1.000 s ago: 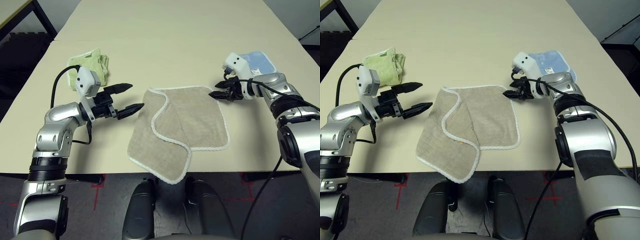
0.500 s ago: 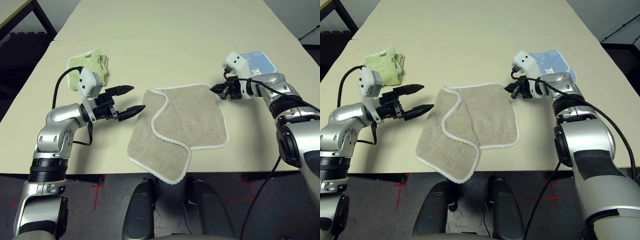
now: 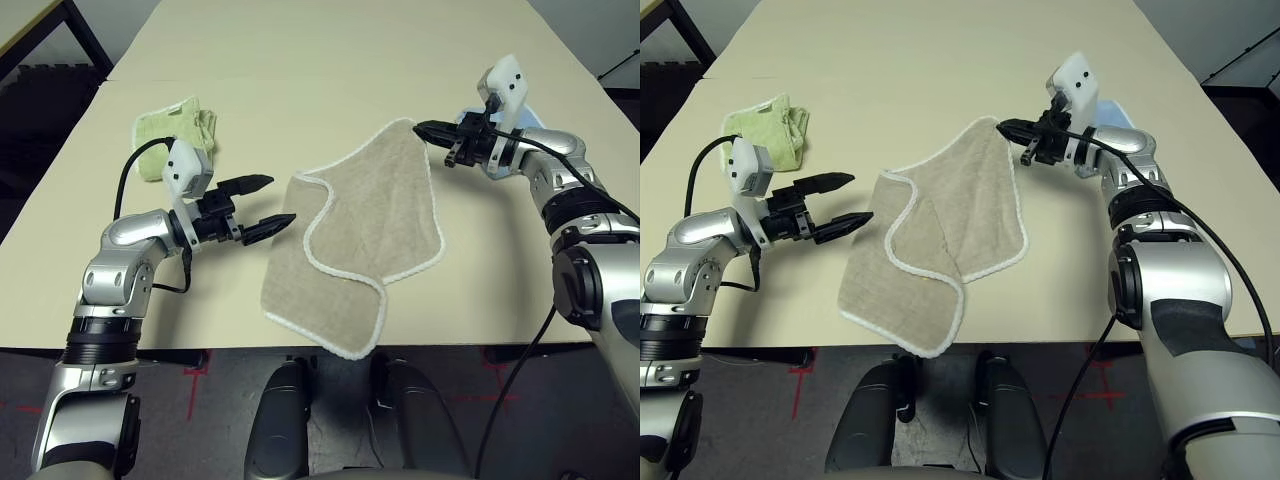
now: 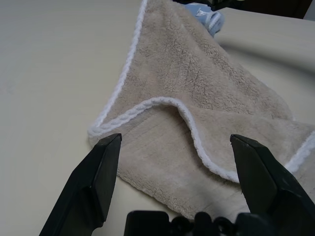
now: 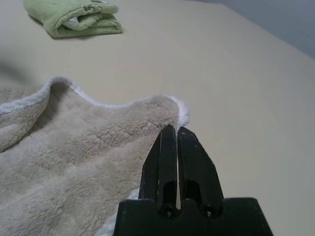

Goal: Fold the towel and set it aside.

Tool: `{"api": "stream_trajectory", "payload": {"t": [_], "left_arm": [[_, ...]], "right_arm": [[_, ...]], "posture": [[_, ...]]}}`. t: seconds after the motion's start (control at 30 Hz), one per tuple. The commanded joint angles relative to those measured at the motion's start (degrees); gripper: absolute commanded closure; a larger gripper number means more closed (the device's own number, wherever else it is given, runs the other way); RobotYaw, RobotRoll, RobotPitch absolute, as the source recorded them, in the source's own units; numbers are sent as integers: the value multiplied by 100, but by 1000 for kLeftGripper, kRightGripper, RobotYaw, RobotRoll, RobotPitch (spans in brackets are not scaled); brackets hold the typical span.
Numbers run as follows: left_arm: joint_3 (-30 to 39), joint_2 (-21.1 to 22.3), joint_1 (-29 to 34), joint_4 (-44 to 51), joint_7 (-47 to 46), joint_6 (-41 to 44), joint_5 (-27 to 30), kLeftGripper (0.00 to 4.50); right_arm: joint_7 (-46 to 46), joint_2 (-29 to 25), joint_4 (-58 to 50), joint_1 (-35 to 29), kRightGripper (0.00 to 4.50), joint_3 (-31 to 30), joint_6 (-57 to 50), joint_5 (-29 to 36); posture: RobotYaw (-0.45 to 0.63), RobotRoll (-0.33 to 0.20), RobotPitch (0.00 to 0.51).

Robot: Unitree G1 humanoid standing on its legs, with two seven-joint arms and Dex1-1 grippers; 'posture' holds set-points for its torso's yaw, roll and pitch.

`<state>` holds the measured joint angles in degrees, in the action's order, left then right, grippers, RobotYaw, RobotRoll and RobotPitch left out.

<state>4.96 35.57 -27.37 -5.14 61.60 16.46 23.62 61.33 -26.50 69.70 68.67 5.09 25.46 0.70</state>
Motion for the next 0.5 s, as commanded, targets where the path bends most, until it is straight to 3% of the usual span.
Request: {"api": "stream_trajectory", "payload": {"t": [0.03,0.3,0.5], "left_arm": [[-123,-61,-9,-24,-5,51,-3,0],[-140,-83,-9,-40,-19,53,-7,0],[-124,-119,-92,-85,-51,134,30,0]], "right_arm": [[-147,-4,-31,-34,4475,-123,504,-137],[-1086,-160,3,30,4475,-304,1722,-545],[-1871,-143,8,441,4475,-209,2138,-571]], "posture": [[66,0,206],[65,0,196],[57,0,198]]}}
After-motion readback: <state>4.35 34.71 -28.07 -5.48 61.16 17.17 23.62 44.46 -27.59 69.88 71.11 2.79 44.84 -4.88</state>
